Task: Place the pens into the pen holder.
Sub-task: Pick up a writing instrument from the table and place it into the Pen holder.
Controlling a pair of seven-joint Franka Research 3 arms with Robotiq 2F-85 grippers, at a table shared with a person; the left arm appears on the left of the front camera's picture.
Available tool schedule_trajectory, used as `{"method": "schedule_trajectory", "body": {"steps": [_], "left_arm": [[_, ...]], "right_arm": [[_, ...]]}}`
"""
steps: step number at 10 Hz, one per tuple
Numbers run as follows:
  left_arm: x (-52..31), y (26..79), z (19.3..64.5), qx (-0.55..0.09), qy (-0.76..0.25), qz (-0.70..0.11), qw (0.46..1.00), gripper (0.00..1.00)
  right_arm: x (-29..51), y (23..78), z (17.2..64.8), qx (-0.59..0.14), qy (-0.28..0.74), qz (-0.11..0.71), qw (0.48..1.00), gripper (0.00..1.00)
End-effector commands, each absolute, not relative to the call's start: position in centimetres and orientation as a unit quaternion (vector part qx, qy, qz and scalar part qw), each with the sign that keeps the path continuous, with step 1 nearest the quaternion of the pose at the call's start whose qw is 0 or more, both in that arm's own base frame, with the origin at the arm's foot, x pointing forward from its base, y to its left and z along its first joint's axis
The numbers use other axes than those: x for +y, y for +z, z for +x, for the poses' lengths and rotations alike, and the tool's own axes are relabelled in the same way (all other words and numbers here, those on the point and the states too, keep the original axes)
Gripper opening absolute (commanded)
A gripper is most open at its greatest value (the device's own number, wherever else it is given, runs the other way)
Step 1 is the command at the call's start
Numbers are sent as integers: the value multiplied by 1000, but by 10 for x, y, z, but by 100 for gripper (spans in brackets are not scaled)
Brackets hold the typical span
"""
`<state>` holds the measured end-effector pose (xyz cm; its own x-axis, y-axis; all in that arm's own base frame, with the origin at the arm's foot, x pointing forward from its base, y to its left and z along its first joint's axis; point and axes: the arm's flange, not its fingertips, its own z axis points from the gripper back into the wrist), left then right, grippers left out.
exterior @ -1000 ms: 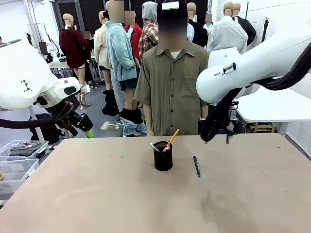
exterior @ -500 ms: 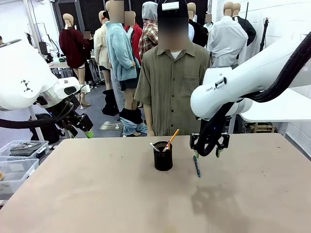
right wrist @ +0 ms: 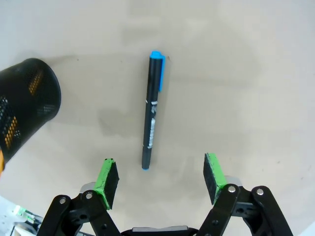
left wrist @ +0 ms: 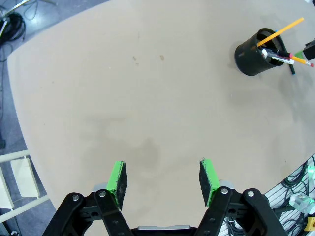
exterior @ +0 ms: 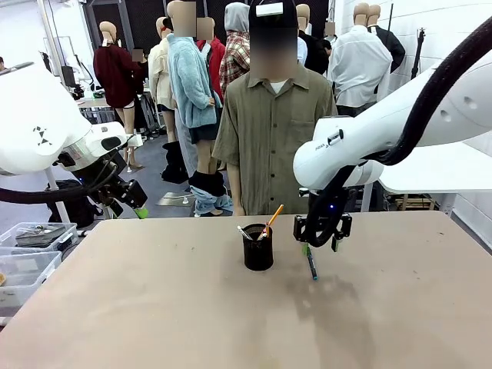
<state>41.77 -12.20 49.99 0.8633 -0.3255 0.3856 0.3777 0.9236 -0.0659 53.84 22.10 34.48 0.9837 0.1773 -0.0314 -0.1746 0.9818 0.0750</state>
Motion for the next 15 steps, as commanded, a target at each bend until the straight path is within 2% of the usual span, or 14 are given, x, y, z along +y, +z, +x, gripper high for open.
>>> {"method": "schedule_trajectory", "body": {"steps": [1,14,15], "left_arm": [[-122,502,417,-190,-180,-62,963,77],[-122,502,417,-190,-180,-62,963,77],[-122,502,417,-190,-180,-62,963,77]], "right_arm": [[229,341,554,29,98,37,994,86],[230,301,561,42,95,16,995,86],[230,301,562,35,95,17,995,84]]}}
